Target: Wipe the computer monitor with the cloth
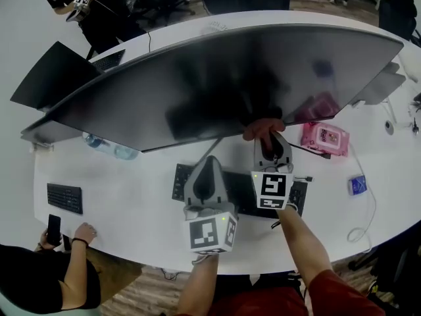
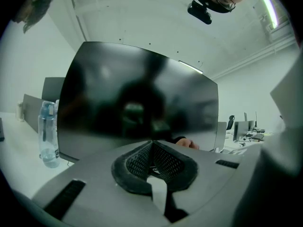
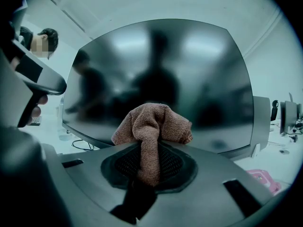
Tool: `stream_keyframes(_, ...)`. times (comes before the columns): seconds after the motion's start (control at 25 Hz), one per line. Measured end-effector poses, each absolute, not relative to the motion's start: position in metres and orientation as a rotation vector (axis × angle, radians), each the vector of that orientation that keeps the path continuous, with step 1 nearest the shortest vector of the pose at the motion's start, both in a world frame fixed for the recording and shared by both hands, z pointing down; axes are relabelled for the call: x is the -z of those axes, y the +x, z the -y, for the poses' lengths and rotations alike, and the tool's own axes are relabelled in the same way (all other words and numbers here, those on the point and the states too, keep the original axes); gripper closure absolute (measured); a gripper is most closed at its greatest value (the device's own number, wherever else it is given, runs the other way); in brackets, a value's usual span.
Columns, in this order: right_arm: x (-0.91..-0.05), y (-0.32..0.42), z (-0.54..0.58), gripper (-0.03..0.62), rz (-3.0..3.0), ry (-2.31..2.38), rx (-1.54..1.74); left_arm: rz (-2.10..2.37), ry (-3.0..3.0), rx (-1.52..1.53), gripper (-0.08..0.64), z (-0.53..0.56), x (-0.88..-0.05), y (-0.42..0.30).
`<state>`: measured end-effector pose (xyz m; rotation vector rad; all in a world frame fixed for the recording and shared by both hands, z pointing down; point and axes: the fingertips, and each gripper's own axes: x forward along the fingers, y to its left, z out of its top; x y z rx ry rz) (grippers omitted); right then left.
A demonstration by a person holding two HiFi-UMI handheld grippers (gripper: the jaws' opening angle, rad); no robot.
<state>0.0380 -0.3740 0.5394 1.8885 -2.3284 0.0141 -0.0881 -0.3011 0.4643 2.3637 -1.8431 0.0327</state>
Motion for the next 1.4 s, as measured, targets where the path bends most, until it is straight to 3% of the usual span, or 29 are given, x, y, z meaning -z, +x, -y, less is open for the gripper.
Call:
stream_keyframes(0.92, -0.553, 0.246, 0.385, 0.515, 2.137, 2.084, -0.098, 1.666, 2.497, -0.050, 0.537, 0.328, -0.465, 0.087)
stream_keyframes(1.4, -0.554, 0.267, 0.384, 0.515, 2.145, 2.070, -0.127, 1.654, 2.513, -0.046, 0.537, 0.328, -0.464, 0.113)
